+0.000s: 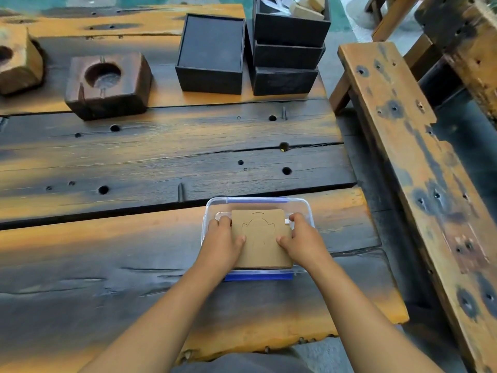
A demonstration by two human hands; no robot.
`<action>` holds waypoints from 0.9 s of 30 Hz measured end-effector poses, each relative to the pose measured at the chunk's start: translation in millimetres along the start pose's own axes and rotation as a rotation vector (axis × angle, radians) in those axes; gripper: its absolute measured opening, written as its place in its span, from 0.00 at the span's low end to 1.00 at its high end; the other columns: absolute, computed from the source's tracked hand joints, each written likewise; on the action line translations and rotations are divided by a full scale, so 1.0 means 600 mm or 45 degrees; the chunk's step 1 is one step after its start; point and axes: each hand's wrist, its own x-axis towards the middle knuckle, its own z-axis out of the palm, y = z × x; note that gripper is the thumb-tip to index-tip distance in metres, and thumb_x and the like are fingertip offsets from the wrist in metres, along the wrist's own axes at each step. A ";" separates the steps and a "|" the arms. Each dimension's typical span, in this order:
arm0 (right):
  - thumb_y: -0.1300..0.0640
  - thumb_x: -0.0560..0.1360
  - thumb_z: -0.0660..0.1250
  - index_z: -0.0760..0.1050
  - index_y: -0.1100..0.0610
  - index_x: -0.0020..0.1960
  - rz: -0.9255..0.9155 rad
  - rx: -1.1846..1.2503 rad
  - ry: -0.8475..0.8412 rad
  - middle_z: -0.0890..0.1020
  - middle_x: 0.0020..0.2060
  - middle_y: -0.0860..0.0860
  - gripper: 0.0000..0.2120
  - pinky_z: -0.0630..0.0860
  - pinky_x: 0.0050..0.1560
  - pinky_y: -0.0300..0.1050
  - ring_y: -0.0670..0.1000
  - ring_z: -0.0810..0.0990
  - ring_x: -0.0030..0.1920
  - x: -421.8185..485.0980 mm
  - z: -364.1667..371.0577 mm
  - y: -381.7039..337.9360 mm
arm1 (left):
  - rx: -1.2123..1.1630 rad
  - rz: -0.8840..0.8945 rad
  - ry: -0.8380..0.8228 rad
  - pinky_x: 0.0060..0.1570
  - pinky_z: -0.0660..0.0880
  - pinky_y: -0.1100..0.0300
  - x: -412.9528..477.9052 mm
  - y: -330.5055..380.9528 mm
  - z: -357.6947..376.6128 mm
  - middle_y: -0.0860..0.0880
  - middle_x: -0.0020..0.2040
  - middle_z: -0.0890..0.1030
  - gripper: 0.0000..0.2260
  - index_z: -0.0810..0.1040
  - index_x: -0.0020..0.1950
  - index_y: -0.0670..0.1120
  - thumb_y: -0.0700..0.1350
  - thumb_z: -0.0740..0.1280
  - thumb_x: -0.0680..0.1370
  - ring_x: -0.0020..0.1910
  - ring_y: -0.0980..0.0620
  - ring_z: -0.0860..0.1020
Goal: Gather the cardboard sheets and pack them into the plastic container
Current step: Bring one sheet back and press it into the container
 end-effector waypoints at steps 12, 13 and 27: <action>0.52 0.73 0.68 0.69 0.52 0.64 -0.043 -0.209 -0.017 0.73 0.60 0.54 0.21 0.75 0.50 0.49 0.56 0.78 0.55 0.002 -0.002 -0.005 | 0.124 -0.030 -0.195 0.59 0.73 0.52 0.008 0.007 -0.015 0.44 0.68 0.68 0.25 0.66 0.69 0.46 0.51 0.69 0.76 0.61 0.44 0.76; 0.51 0.72 0.69 0.69 0.52 0.65 -0.031 -0.196 -0.036 0.71 0.62 0.55 0.23 0.76 0.52 0.50 0.57 0.77 0.55 0.002 -0.004 -0.006 | 0.137 -0.045 -0.231 0.58 0.72 0.53 0.010 0.009 -0.017 0.44 0.69 0.68 0.26 0.66 0.70 0.45 0.52 0.69 0.76 0.61 0.44 0.76; 0.45 0.66 0.77 0.65 0.53 0.71 0.059 -0.169 -0.555 0.72 0.67 0.53 0.39 0.72 0.55 0.44 0.52 0.75 0.59 0.048 -0.031 -0.025 | 0.208 -0.334 -0.768 0.56 0.80 0.44 0.064 0.047 -0.054 0.42 0.64 0.77 0.30 0.70 0.68 0.43 0.51 0.76 0.71 0.60 0.41 0.78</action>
